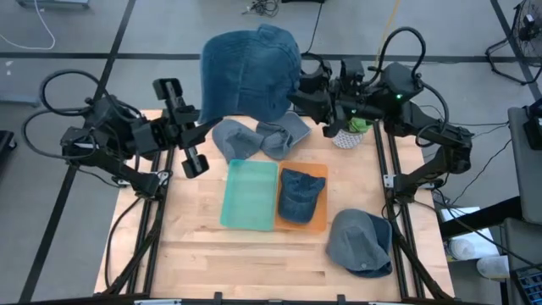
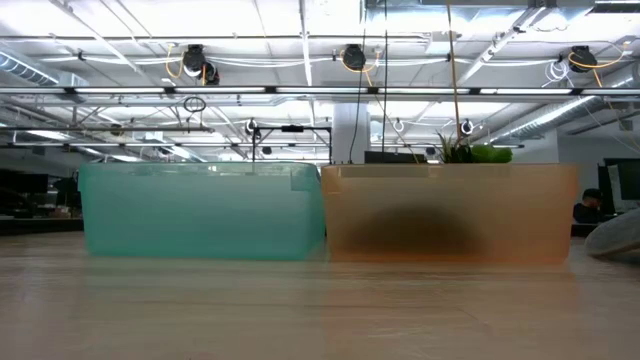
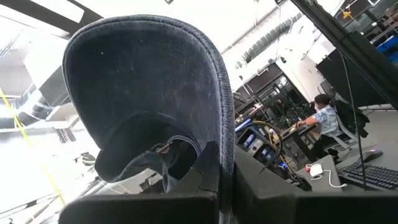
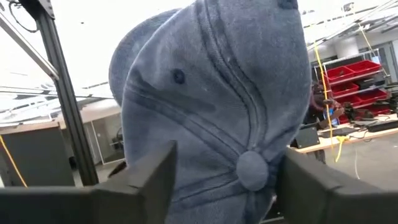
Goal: Pick & Place hat
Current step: Put the left blue cap into the orange bin
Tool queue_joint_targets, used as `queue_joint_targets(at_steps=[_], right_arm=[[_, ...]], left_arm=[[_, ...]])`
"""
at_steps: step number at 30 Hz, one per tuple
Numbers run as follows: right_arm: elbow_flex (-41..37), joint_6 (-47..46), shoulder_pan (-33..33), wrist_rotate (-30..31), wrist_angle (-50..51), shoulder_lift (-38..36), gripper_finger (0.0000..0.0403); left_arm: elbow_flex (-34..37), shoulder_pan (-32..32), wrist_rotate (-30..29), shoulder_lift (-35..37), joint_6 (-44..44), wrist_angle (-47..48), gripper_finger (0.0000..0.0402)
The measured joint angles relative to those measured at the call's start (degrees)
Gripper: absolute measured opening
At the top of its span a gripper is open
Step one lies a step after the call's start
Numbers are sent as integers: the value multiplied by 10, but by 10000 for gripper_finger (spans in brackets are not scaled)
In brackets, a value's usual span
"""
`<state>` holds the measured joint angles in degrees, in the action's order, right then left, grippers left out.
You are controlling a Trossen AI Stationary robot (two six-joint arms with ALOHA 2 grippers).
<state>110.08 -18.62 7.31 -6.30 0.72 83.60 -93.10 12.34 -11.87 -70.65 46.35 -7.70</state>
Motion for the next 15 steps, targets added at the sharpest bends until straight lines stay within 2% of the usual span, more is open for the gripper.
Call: queue_joint_targets(at_steps=[8,12,15], right_arm=[[0,-2,0,-38,-13,0,24],[0,-3,1,-69,-33,-1,17],[-1,0,1,-75,-35,-3,11]], left_arm=[[0,0,-14,-4,-4,2,8],[0,0,-21,-4,-18,2,10],[0,0,-21,-4,-34,2,37]])
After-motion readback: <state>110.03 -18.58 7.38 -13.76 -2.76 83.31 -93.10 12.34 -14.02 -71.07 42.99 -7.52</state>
